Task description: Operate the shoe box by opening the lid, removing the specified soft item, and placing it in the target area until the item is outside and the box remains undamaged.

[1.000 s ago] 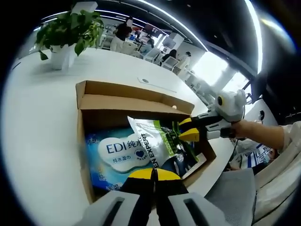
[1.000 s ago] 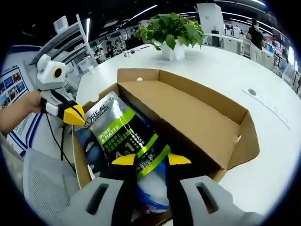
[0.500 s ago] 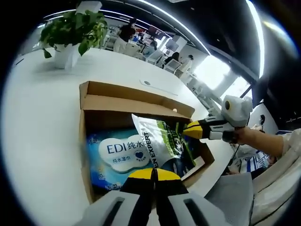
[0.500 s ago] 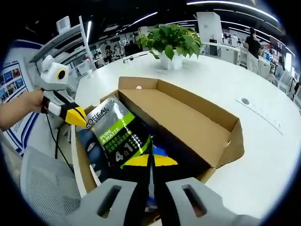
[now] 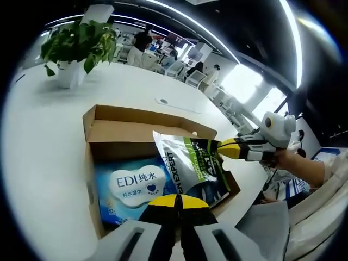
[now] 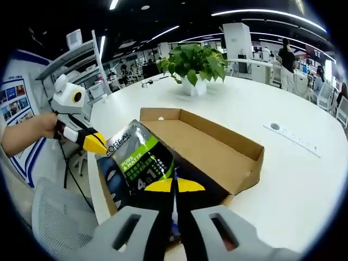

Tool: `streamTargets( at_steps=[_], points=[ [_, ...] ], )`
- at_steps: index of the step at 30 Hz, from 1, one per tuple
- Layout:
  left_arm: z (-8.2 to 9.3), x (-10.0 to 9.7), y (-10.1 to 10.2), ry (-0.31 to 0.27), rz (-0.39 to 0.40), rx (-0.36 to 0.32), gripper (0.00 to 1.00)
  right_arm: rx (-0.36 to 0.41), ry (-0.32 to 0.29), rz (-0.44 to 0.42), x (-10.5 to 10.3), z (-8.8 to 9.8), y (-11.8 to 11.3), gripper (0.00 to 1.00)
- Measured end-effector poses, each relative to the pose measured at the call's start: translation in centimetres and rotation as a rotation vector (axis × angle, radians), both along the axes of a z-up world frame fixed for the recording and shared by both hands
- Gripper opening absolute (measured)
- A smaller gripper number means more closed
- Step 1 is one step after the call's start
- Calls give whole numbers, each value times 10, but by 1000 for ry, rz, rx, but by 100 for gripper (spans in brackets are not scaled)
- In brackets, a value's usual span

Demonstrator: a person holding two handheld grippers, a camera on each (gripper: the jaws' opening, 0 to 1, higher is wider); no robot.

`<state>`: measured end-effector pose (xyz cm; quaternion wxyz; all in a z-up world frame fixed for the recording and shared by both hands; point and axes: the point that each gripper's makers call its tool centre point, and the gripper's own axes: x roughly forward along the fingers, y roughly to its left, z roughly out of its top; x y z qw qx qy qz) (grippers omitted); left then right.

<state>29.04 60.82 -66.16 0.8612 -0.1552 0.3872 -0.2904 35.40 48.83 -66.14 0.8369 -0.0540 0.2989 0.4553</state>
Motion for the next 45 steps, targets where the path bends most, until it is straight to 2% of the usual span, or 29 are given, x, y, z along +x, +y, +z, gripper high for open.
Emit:
streamTargets(
  at_steps=[11,22,45],
  points=[
    [7,4,-34,-16,-67,13,0,3,-50,-34,5,19,-32,0],
    [12,13,-75,-27,-141,-1,0,9,-62,-117,12,32,-76,0],
    [5,25,-159,-30,-276,6,0,-30,-59,-258,24,29,-156,0]
  ],
)
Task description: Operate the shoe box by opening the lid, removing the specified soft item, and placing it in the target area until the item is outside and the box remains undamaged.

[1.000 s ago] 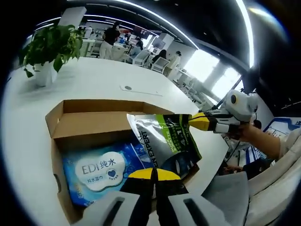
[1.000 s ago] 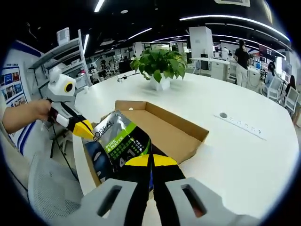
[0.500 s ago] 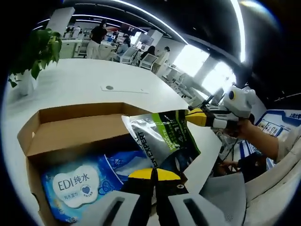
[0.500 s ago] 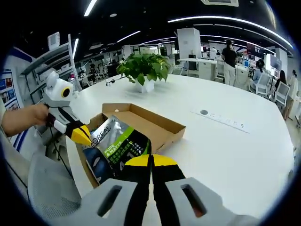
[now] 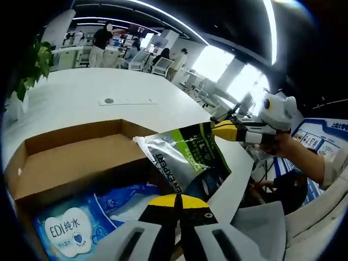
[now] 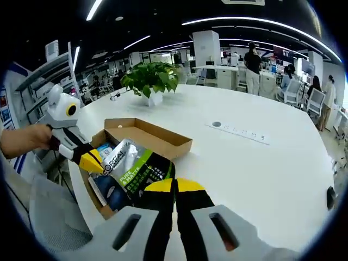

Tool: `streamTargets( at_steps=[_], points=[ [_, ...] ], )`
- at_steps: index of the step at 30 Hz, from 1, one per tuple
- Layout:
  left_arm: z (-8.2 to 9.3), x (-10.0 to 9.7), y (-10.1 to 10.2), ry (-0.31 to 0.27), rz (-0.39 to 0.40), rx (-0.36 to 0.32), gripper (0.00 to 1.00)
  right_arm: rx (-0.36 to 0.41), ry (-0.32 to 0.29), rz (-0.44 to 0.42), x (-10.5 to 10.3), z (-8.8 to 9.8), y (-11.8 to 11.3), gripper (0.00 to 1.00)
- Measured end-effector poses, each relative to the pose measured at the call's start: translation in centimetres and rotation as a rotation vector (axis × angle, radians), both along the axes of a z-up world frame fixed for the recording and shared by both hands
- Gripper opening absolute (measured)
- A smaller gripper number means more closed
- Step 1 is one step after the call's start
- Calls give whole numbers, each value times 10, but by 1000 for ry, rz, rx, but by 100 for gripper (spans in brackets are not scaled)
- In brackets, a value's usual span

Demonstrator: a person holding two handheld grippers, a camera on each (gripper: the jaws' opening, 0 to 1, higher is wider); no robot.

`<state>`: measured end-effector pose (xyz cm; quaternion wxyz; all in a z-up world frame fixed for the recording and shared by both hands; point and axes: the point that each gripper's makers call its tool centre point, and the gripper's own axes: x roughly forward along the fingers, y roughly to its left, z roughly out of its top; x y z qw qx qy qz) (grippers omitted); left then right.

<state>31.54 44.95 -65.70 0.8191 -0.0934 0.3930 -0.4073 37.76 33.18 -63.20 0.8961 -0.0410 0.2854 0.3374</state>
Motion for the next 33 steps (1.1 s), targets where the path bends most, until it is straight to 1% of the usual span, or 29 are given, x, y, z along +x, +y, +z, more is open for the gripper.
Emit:
streamTargets(
  at_steps=[5,13,17,21,29,32,33],
  points=[
    [-3,1,-16,5,-27,7,0,-7,4,-23,2,-2,-15,0],
    [-7,5,-36,14,-46,6,0,-21,8,-53,8,-5,-35,0],
    [-10,11,-47,18,-53,9,0,-28,12,-77,12,-8,-47,0],
    [-13,17,-53,23,-65,18,0,-34,24,-94,14,-14,-56,0],
    [-24,23,-63,46,-92,80,0,-55,59,-110,23,-33,-64,0],
    [-31,27,-66,45,-118,140,0,-63,70,-113,26,-39,-65,0],
    [-32,27,-66,47,-122,146,0,-63,72,-113,26,-40,-65,0]
  ],
)
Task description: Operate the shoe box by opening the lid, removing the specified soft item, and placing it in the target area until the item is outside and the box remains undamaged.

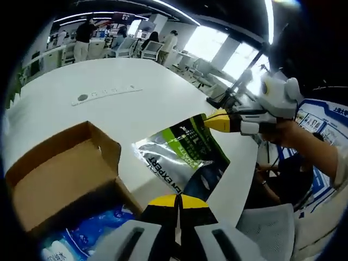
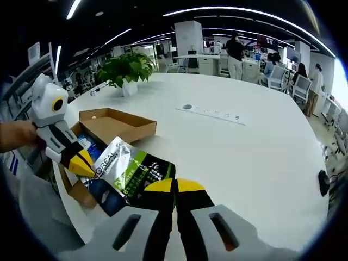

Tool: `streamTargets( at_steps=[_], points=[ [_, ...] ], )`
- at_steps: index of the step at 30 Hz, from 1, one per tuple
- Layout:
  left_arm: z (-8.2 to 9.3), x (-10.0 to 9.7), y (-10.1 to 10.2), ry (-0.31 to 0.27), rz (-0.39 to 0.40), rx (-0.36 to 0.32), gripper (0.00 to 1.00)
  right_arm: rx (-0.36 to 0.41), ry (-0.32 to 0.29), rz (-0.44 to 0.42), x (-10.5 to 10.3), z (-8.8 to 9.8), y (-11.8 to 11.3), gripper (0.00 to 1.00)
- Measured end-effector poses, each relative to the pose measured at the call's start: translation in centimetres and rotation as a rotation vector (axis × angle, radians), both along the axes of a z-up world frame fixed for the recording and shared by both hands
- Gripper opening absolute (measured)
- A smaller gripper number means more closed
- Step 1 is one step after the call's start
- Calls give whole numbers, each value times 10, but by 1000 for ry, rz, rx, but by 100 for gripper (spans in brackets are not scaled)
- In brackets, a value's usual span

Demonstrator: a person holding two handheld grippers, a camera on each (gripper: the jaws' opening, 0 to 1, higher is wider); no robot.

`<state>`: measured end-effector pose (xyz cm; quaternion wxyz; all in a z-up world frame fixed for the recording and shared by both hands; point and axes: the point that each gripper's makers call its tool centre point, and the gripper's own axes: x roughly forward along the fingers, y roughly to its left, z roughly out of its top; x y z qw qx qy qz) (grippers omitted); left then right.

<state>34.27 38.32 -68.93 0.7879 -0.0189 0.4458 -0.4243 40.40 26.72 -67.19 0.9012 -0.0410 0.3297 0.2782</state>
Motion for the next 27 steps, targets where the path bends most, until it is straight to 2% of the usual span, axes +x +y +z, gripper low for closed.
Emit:
streamTargets(
  at_steps=[8,11,17,27],
  points=[
    [-20,10,-5,14,-59,153,0,-18,33,-4,10,-17,0,0],
    [-29,13,-6,3,-104,244,0,-21,46,-9,13,-25,1,0],
    [-42,17,-11,-4,-184,350,0,-41,71,-9,20,-41,0,0],
    [-61,19,-15,17,-259,437,0,-52,109,-10,26,-61,-3,0]
  ],
)
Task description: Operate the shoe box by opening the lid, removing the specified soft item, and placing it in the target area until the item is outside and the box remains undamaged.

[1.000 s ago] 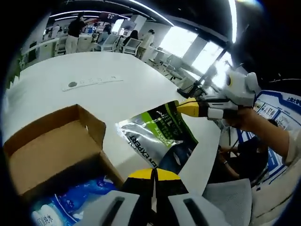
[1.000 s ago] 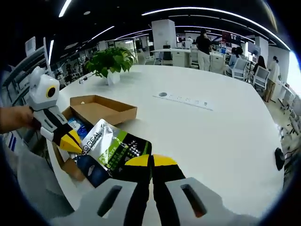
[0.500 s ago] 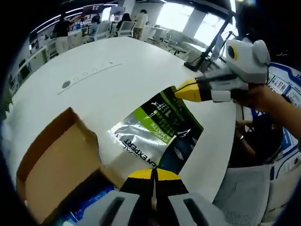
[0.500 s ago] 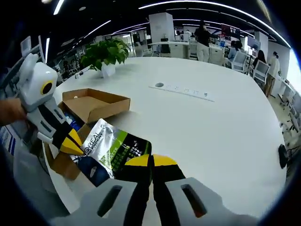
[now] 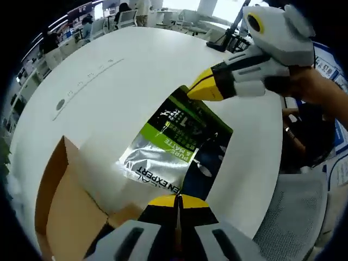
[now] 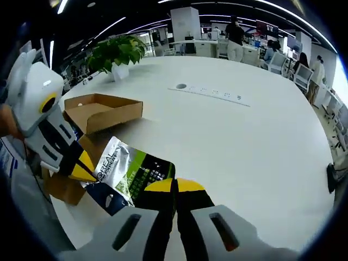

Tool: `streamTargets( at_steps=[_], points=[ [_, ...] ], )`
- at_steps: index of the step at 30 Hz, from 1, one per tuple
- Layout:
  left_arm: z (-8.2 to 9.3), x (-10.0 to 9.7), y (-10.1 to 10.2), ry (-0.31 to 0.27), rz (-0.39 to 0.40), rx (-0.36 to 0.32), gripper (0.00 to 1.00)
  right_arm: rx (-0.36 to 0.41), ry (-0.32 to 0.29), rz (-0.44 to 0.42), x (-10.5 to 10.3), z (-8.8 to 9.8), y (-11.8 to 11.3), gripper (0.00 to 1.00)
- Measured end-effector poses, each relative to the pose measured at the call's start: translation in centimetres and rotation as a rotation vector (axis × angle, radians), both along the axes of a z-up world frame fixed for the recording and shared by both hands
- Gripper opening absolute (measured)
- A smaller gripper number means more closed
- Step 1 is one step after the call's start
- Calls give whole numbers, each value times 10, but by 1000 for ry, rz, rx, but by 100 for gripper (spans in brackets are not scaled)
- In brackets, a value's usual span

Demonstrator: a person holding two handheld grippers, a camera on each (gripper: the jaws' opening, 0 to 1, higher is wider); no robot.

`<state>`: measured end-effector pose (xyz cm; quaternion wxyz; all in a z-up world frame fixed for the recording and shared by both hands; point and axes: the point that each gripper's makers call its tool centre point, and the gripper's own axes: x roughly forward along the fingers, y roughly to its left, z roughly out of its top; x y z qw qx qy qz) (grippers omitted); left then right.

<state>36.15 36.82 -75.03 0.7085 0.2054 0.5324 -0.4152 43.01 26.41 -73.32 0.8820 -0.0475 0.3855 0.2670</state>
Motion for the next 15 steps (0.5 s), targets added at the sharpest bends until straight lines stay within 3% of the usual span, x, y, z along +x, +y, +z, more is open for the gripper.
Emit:
streamTargets(
  at_steps=[9,15],
  points=[
    [-12,5,0,-5,-66,58,0,4,25,-17,1,-13,-6,0],
    [-16,8,0,-47,-146,106,0,4,36,-22,1,-20,-10,0]
  ],
)
